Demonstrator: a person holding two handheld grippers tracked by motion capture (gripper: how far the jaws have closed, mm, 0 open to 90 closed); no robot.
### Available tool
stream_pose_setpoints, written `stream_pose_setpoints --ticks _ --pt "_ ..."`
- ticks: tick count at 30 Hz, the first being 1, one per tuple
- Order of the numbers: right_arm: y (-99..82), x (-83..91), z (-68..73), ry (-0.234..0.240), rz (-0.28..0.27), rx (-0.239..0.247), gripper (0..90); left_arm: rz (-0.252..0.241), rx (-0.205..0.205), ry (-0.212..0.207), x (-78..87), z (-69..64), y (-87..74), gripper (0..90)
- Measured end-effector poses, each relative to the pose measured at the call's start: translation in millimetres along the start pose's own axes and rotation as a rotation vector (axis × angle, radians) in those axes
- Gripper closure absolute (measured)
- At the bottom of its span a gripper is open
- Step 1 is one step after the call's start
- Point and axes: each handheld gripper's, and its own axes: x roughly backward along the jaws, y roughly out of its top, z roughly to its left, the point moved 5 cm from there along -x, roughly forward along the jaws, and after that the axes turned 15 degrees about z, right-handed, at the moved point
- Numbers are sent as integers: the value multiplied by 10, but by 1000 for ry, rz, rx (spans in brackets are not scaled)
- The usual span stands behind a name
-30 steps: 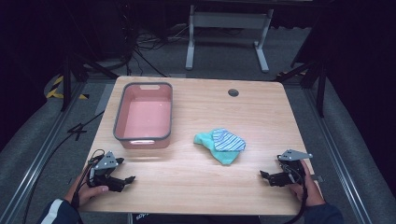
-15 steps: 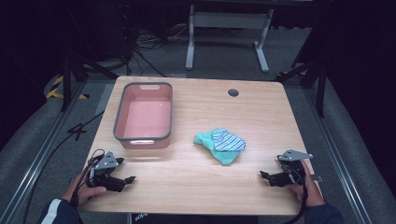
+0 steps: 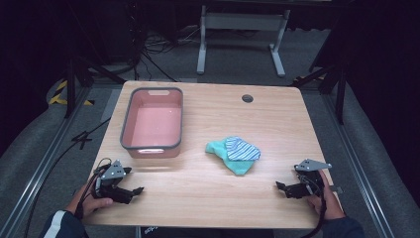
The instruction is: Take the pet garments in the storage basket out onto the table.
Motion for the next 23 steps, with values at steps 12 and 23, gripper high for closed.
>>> stream_pose_setpoints --ticks 12,23 --pt "0 0 0 0 0 0 1 4 9 -1 -13 -3 15 114" --pt "0 0 -1 0 0 0 1 19 16 10 -41 2 56 65"
